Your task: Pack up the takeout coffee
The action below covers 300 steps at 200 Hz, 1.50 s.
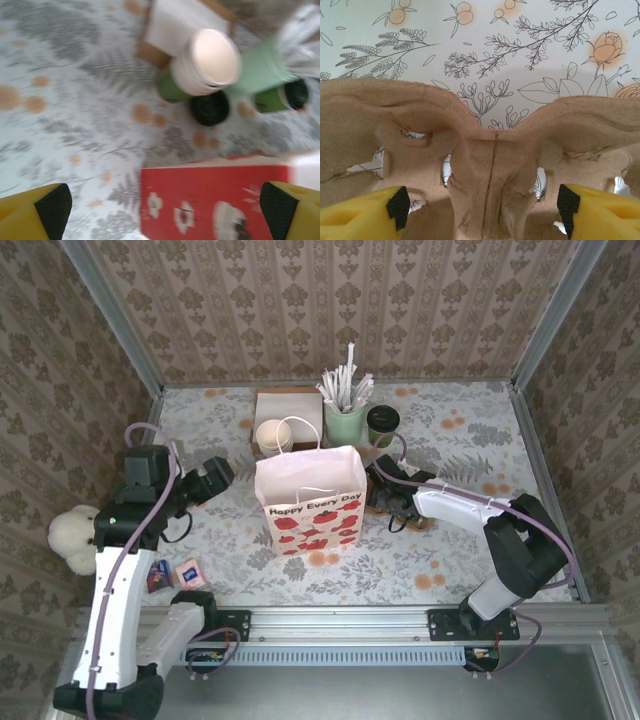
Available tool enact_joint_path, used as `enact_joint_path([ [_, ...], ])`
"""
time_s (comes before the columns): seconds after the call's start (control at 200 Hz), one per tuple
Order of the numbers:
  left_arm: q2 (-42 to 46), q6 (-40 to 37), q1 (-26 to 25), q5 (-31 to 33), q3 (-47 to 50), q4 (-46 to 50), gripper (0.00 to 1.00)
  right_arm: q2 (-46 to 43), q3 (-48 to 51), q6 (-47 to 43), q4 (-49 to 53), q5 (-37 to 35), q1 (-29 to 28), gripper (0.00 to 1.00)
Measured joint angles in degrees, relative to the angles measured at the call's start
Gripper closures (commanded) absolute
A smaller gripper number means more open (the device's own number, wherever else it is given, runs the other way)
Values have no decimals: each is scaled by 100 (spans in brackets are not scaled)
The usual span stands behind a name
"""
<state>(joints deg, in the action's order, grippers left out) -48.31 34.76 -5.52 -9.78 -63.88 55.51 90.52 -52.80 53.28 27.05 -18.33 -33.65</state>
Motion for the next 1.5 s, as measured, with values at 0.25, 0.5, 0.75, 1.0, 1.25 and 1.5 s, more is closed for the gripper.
enact_joint_path([
  [0.25,-638,254,535,127,527,651,0,120,-116,214,179,-140,-4,18],
  [0.5,-702,767,479,109,1290,680,0,127,-116,223,136,-74,87,19],
  [0.75,-925,1185,4,197,1663,457,0,308,-116,219,57,13,127,22],
  [1.0,-1399,1335,-634,205,1663,74,0,365,-116,63,-7,26,151,36],
  [1.25,-1718,1657,-1049,92,1703,-481,0,216,2,-151,-48,7,179,43],
  [1.5,-2002,1974,-1366,42,1860,-739,0,-208,264,-426,-146,-7,402,39],
])
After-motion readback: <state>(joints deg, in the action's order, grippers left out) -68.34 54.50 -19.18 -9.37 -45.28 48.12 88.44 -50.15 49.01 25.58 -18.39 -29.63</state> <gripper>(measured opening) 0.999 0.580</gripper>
